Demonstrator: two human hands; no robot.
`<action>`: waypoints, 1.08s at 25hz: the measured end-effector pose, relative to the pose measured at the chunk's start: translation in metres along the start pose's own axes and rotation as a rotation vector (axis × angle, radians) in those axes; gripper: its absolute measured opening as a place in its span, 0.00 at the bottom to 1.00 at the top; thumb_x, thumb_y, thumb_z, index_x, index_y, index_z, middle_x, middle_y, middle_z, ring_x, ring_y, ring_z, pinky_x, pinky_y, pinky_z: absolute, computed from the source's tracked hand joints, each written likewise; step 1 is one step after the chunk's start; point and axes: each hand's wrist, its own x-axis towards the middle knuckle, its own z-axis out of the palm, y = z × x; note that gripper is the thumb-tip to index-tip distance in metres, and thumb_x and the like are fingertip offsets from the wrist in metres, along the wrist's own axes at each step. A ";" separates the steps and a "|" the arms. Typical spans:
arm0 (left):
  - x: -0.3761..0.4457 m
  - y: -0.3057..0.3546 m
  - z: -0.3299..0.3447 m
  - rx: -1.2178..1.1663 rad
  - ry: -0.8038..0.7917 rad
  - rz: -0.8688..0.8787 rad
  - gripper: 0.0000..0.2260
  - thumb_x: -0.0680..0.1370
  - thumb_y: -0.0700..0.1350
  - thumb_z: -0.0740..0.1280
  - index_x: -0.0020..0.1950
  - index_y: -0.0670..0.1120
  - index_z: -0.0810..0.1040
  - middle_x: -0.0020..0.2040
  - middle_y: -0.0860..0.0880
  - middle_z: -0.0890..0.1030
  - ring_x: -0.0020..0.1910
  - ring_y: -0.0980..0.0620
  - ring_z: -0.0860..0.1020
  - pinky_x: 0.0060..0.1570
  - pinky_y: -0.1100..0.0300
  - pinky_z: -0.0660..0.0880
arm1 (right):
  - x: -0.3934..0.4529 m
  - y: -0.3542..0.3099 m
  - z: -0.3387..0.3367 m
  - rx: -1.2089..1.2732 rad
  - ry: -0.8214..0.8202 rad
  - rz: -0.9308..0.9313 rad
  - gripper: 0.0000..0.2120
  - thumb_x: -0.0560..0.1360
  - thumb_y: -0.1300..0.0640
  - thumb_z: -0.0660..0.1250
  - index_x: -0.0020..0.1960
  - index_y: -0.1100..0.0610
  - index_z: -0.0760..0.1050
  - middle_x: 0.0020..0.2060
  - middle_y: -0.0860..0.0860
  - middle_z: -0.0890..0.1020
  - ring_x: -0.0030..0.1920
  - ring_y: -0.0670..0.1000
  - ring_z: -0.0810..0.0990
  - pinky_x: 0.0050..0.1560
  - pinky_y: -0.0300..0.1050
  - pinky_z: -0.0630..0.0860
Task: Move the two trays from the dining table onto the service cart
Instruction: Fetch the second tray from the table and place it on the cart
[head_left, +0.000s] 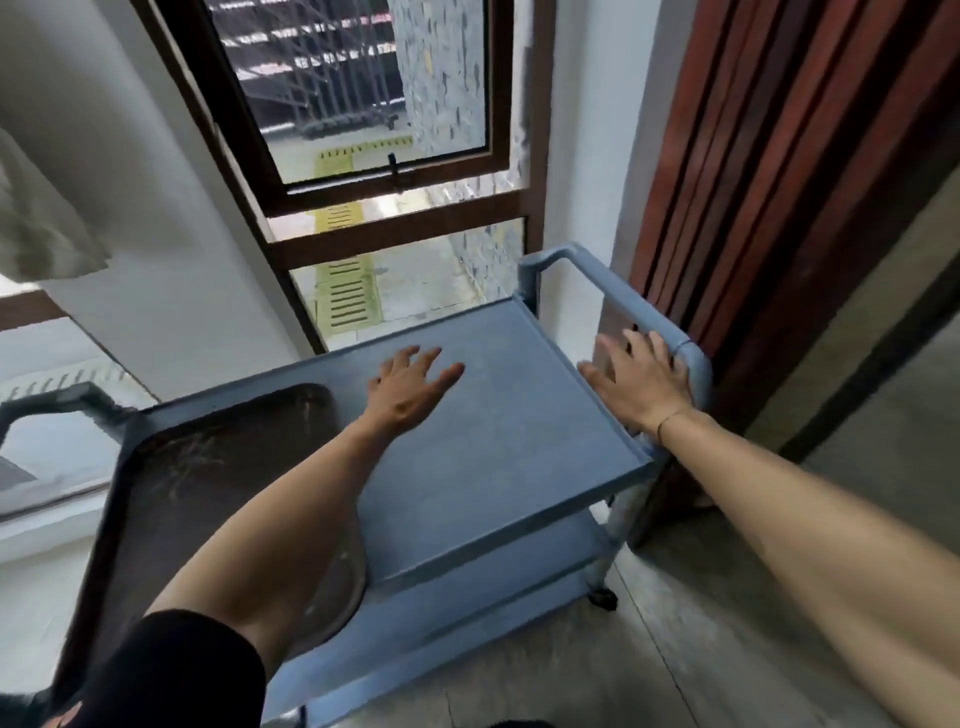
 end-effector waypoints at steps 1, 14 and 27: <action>0.003 0.033 0.010 0.012 -0.010 0.049 0.32 0.77 0.70 0.52 0.78 0.57 0.61 0.79 0.47 0.59 0.77 0.43 0.56 0.72 0.38 0.53 | -0.008 0.029 -0.012 -0.005 0.034 0.042 0.30 0.79 0.34 0.50 0.76 0.45 0.59 0.78 0.53 0.58 0.78 0.58 0.47 0.74 0.66 0.49; -0.047 0.423 0.170 0.010 -0.193 0.771 0.35 0.72 0.75 0.51 0.76 0.61 0.62 0.79 0.51 0.58 0.77 0.49 0.53 0.72 0.41 0.53 | -0.210 0.357 -0.123 -0.108 0.183 0.619 0.34 0.76 0.30 0.47 0.78 0.42 0.54 0.80 0.50 0.50 0.79 0.58 0.41 0.74 0.68 0.46; -0.237 0.689 0.323 0.008 -0.582 1.433 0.30 0.76 0.71 0.55 0.76 0.63 0.61 0.80 0.54 0.56 0.77 0.48 0.54 0.72 0.42 0.51 | -0.476 0.468 -0.148 -0.066 0.304 1.374 0.34 0.77 0.30 0.47 0.79 0.43 0.53 0.80 0.50 0.49 0.79 0.58 0.42 0.75 0.65 0.45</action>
